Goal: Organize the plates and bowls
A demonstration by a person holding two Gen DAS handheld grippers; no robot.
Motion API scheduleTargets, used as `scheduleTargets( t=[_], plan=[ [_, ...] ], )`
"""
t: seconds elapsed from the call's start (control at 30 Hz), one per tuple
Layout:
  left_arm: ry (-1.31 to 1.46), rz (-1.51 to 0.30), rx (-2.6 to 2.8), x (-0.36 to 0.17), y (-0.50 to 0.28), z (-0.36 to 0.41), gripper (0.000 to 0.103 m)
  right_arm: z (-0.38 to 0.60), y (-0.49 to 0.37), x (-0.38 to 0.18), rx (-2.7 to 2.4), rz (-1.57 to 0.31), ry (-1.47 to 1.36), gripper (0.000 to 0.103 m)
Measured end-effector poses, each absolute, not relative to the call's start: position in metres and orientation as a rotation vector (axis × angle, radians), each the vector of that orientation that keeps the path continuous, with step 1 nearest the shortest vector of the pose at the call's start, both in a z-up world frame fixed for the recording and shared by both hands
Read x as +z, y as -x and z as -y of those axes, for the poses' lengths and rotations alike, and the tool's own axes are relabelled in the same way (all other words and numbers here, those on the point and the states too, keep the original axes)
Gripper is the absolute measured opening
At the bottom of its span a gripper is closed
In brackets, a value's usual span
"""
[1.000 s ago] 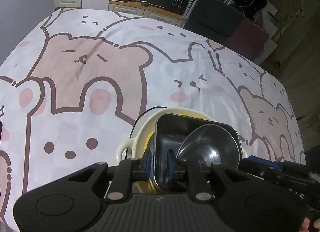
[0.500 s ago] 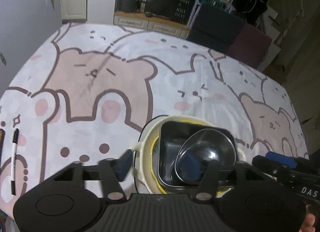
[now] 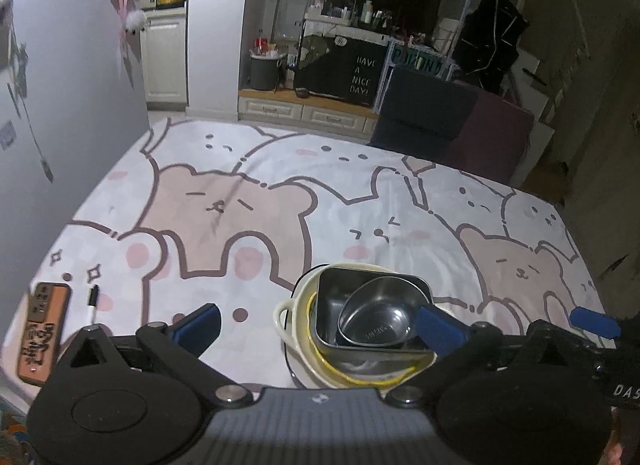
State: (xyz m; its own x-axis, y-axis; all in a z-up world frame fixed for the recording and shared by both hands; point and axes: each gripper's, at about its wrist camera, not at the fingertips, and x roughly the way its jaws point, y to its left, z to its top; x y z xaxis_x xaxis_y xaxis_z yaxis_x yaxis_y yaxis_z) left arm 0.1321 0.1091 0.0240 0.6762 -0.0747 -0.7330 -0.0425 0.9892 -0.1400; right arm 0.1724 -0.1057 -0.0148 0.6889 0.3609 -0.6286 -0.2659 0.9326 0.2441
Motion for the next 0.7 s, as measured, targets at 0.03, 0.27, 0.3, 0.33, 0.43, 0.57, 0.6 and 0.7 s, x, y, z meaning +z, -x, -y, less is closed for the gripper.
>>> scheduleTargets(
  t=[0.03, 0.27, 0.3, 0.33, 0.43, 0.57, 0.6, 0.7],
  plan=[
    [0.142, -0.812, -0.024, 0.028, -0.126, -0.107, 0.103, 0.107, -0.164, -0.013, 0.349, -0.72, -0.132, 0.103],
    [0.109, -0.746, -0.027, 0.026, -0.084, -0.104, 0.103, 0.114, -0.123, -0.011, 0.342, -0.663, -0.129, 0.103],
    [0.097, -0.737, -0.022, 0.024, -0.078, -0.104, 0.103, 0.114, -0.118, -0.012, 0.338, -0.653, -0.131, 0.103],
    [0.091, -0.729, -0.021, 0.021, -0.073, -0.104, 0.103, 0.115, -0.113, -0.012, 0.334, -0.64, -0.132, 0.103],
    [0.086, -0.708, -0.029, 0.015, -0.059, -0.104, 0.103, 0.118, -0.101, -0.017, 0.323, -0.619, -0.146, 0.103],
    [0.033, -0.68, -0.049, 0.007, -0.04, -0.099, 0.103, 0.121, -0.086, -0.023, 0.316, -0.595, -0.155, 0.103],
    [0.027, -0.677, -0.056, 0.005, -0.037, -0.099, 0.103, 0.122, -0.085, -0.024, 0.315, -0.591, -0.154, 0.103],
    [0.015, -0.675, -0.062, -0.003, -0.027, -0.099, 0.103, 0.124, -0.077, -0.028, 0.314, -0.576, -0.149, 0.103]
  ],
)
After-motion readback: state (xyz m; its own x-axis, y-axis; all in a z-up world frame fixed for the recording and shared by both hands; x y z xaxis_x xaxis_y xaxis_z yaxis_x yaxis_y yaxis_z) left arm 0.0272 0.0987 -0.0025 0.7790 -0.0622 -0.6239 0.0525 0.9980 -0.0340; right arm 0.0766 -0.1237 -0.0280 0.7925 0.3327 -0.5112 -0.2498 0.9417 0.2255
